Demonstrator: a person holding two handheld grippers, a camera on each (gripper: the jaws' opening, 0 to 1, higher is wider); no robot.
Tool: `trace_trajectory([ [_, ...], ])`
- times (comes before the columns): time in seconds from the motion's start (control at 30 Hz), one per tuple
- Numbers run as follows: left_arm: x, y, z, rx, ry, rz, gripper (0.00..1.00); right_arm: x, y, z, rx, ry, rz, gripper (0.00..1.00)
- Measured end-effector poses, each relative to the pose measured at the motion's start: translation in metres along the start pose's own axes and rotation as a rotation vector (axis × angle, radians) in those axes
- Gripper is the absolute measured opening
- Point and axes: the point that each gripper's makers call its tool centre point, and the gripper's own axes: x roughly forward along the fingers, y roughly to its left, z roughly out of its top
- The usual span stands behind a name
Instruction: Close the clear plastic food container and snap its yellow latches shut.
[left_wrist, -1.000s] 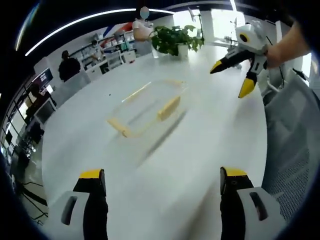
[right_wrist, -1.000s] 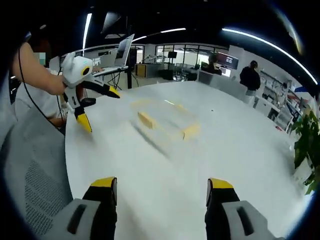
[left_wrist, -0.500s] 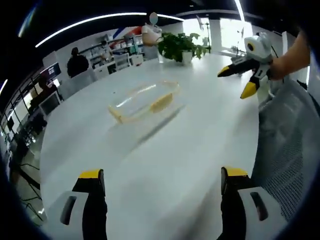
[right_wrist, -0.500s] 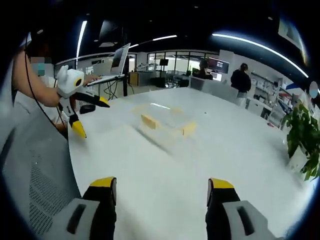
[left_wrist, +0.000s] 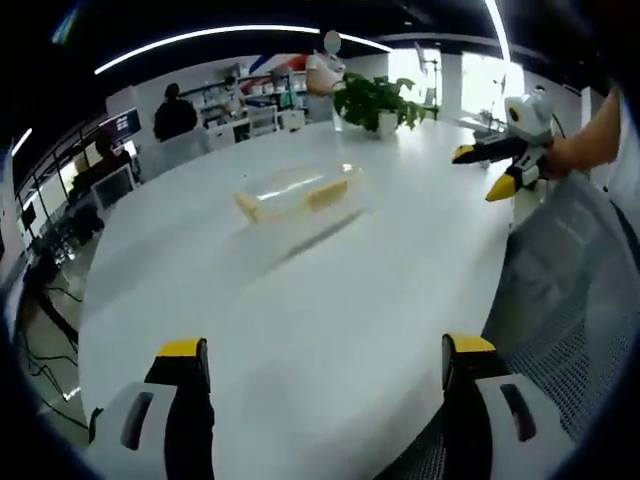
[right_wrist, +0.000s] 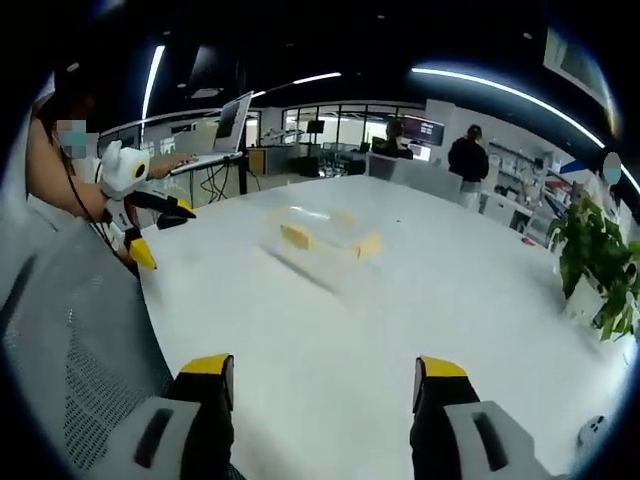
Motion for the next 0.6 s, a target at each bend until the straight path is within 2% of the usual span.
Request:
trace_trajectory([
  [0.13,-0.005,0.001,-0.003,-0.036,-0.008,0.011,0.94,-0.005,-0.004,0.003,0.005,-0.012,-0.018,0.70],
  [0.47,-0.003,-0.004,-0.008,-0.024,0.005,0.006,0.93,-0.004,-0.001,-0.005,-0.016,0.018,-0.023,0.69],
  [0.6,-0.001,0.002,-0.017,-0.057,0.031,0.020,0.93,-0.003,-0.002,-0.011,0.003,0.033,-0.028,0.68],
])
